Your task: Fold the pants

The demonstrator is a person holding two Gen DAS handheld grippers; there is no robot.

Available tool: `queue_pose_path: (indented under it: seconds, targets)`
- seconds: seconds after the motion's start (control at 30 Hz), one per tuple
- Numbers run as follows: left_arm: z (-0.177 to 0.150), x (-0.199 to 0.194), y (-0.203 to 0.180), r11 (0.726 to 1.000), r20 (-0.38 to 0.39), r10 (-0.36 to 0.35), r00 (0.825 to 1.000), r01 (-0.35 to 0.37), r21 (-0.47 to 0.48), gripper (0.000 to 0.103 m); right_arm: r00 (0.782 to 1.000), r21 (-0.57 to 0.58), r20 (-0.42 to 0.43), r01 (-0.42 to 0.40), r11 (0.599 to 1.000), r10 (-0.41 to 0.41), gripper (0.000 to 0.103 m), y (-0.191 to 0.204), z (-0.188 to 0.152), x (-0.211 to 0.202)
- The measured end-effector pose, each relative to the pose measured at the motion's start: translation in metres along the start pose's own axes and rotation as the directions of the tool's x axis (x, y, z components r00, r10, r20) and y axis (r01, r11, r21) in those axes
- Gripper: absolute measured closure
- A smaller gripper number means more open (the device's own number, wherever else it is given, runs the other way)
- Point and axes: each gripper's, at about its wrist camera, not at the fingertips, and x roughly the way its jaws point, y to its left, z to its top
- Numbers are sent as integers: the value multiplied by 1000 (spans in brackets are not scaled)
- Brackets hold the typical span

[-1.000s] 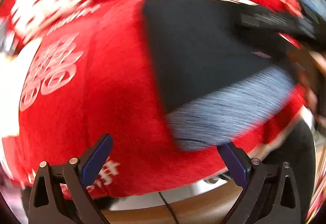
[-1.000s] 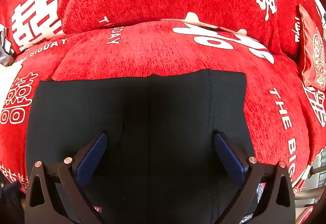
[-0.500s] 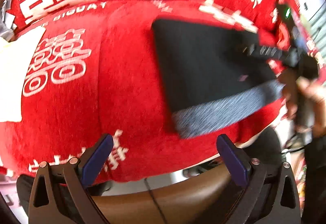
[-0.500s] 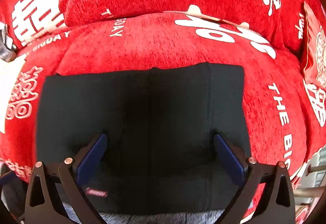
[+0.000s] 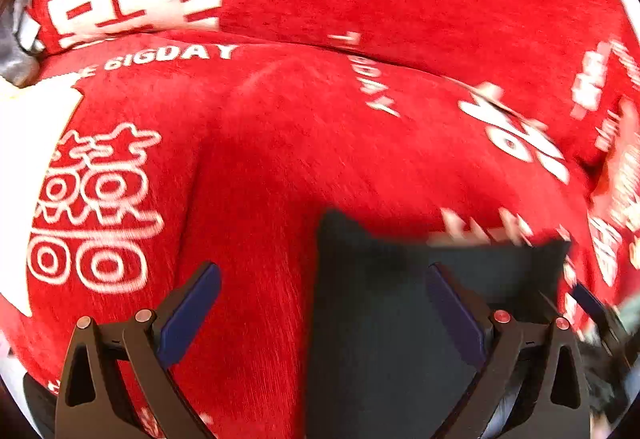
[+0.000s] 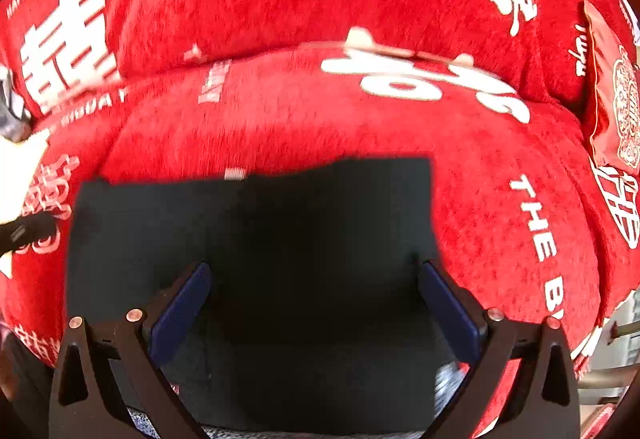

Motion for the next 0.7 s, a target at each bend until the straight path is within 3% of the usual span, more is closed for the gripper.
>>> queue_pose_path:
  seconds: [0.07,0.13,0.23,0.3,0.43,0.63,0.7]
  targets:
    - [9,25,1,997,-61,68,996,-69,-21,1,1000,-3,13,-10,1000,10,0,-1,11,4]
    - [8,43,5,996,-130,74,989,-79,-39,0,999,-12,2,-39,999,39,0,0,19,16]
    - [3,37,10,999,-103,26,994,-31,-40,0,991,-37,-106,-87,996,82,0,1,15,47]
    - [-4,20,20,998,-82,-17,996,12,-57,1,995,-72,-60,-89,993,85,0,-2,10,38]
    - [-35,-10,34,988,-83,-156,984,153,-33,1,996,0,24,-92,996,92,0,-45,-13,1]
    - [-80,-8,11,973,-142,-193,971,208,100,1,998,174,12,-70,982,69,0,-120,-53,-19]
    - [-88,0,-3,966,-153,-189,970,211,147,1,992,197,-17,-123,973,128,0,-125,-61,-15]
